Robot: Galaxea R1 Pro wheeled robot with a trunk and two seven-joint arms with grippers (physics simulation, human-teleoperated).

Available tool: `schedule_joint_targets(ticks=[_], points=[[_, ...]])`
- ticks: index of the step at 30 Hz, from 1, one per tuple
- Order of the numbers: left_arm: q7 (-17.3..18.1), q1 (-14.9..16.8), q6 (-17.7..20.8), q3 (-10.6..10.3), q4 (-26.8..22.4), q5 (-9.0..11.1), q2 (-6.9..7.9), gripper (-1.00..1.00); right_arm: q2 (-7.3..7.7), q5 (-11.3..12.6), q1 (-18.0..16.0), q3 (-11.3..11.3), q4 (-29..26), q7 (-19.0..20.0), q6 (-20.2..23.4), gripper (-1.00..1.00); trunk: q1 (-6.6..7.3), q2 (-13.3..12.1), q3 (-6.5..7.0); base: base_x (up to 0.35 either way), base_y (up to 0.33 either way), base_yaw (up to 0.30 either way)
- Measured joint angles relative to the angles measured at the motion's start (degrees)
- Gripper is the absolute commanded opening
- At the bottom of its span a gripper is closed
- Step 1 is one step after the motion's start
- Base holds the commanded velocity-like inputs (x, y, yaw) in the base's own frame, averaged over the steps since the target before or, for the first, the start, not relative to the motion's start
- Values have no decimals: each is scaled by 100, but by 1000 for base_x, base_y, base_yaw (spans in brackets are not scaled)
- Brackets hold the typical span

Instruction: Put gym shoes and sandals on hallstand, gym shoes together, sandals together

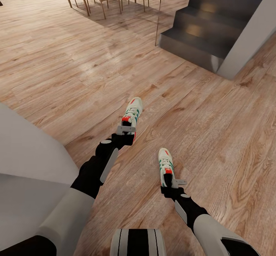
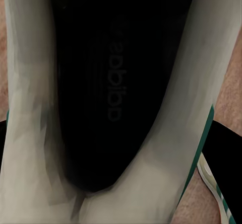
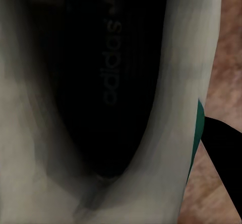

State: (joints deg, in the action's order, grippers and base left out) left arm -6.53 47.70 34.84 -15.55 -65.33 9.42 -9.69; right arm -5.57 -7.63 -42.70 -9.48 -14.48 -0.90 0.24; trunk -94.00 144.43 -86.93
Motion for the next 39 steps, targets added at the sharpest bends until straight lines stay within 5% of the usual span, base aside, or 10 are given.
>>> schedule_joint_targets(ticks=[14, 28, 34, 39], points=[[0, 1, 0, 0, 0, 0, 0, -100, 0, 5, 0, -2, 0, 1, 0, -100, 0, 0, 0, 0, 0, 0], [-15, 0, 6, 0, 0, -8, 1, -100, 8, 4, -1, -12, -58, 11, 0, -100, 36, -18, 310, 0, 0, 0], [-14, -8, 9, 0, 0, -17, 123, -100, 16, 5, -1, -33, -89, 27, 0, -100, 52, -26, 443, 0, 0, 0], [13, -33, -5, 6, 0, -2, 196, -100, 18, 0, -3, -46, -713, 33, 35, -100, 65, -33, 554, 0, 0, 0]])
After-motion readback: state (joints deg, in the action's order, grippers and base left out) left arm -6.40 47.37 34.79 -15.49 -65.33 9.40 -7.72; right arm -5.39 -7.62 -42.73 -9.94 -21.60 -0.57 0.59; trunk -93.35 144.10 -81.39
